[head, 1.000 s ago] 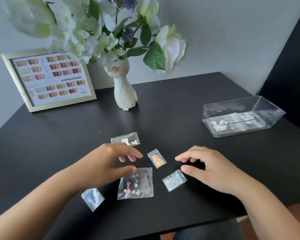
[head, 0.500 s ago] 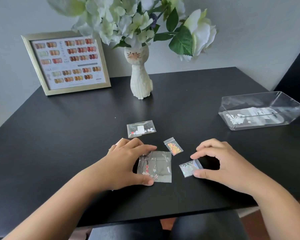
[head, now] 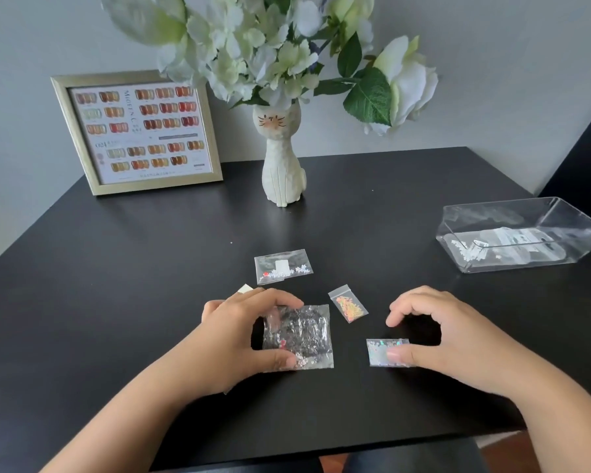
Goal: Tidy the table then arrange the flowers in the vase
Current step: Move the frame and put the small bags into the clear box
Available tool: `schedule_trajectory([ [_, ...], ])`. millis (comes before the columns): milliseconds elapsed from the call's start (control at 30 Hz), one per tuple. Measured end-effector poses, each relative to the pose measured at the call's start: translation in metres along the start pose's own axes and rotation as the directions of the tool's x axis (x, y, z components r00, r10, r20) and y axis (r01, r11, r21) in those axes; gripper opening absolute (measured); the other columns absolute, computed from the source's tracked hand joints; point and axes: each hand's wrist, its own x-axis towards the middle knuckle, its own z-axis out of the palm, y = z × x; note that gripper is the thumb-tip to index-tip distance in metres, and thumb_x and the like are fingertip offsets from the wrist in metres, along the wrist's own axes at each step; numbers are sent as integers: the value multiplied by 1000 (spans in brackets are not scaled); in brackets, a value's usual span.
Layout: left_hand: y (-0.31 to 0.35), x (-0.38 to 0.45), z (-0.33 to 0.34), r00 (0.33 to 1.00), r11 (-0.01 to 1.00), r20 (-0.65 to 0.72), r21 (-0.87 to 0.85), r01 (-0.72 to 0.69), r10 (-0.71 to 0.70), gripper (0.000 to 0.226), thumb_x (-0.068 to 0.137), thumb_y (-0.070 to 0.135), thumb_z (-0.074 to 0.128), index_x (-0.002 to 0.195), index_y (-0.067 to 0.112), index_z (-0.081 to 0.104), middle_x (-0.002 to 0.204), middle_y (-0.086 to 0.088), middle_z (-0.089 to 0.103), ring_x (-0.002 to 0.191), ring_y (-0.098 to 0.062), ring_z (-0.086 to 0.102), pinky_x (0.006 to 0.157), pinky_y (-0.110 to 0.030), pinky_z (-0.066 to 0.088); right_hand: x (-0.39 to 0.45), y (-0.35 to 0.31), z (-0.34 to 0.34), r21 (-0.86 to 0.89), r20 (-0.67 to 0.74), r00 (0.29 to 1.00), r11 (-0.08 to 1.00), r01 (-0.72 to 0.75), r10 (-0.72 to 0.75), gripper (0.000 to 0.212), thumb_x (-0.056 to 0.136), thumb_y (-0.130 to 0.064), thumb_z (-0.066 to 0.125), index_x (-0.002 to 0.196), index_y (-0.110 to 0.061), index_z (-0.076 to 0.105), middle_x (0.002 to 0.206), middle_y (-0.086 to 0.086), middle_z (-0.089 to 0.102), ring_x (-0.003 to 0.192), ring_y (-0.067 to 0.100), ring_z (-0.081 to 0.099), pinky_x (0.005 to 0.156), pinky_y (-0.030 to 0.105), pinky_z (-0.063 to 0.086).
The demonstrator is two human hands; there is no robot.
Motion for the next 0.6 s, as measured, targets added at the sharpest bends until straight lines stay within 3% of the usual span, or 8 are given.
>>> schedule_trajectory([
  [100, 0, -2, -3, 999, 989, -47, -146, 14, -21, 49, 74, 45, 80, 113, 56, 53, 85, 22, 64, 64, 4, 54, 72, -23, 37, 30, -17, -10, 20, 10, 1000, 999, 27, -27, 36, 65, -62, 68, 98, -52, 60, 111, -30, 54, 107, -7, 49, 88, 26, 41],
  [267, -4, -5, -7, 984, 952, -165, -305, 12, -65, 48, 71, 44, 81, 113, 47, 59, 78, 11, 70, 83, -12, 67, 87, -36, 48, 114, -46, -5, 3, 53, 997, 998, 64, -64, 42, 79, -51, 69, 119, -46, 56, 114, -22, 54, 97, 0, 55, 74, 19, 42],
  [333, -5, -6, -10, 966, 934, -250, -356, -26, -69, 47, 68, 44, 82, 111, 41, 63, 77, 6, 71, 81, -8, 67, 86, -26, 49, 143, -52, 6, -43, 100, 994, 998, 42, -37, 56, 81, -49, 68, 133, -38, 50, 124, -12, 51, 100, 5, 53, 80, 23, 43],
  [400, -8, -6, -13, 932, 916, -350, -397, -52, -99, 43, 65, 42, 83, 105, 39, 67, 75, 6, 71, 74, -4, 65, 76, -13, 48, 163, -55, 16, -127, 144, 989, 992, 12, 7, 65, 81, -52, 67, 139, -31, 48, 134, -4, 44, 113, 12, 48, 93, 32, 42],
  [500, -15, -5, -17, 888, 855, -420, -516, -63, -188, 35, 65, 36, 84, 97, 37, 70, 70, 6, 69, 62, -6, 63, 65, -12, 50, 176, -57, 25, -218, 162, 987, 975, 30, 6, 57, 78, -54, 69, 127, -29, 57, 133, -1, 41, 122, 20, 40, 98, 40, 41],
  [600, -19, -1, -20, 863, 763, -432, -640, -90, -261, 32, 65, 31, 83, 94, 32, 70, 74, 0, 72, 69, -17, 72, 68, -21, 56, 177, -58, 26, -158, 173, 985, 986, 44, -16, 38, 72, -52, 76, 101, -32, 65, 118, -8, 46, 105, 13, 48, 81, 30, 41],
])
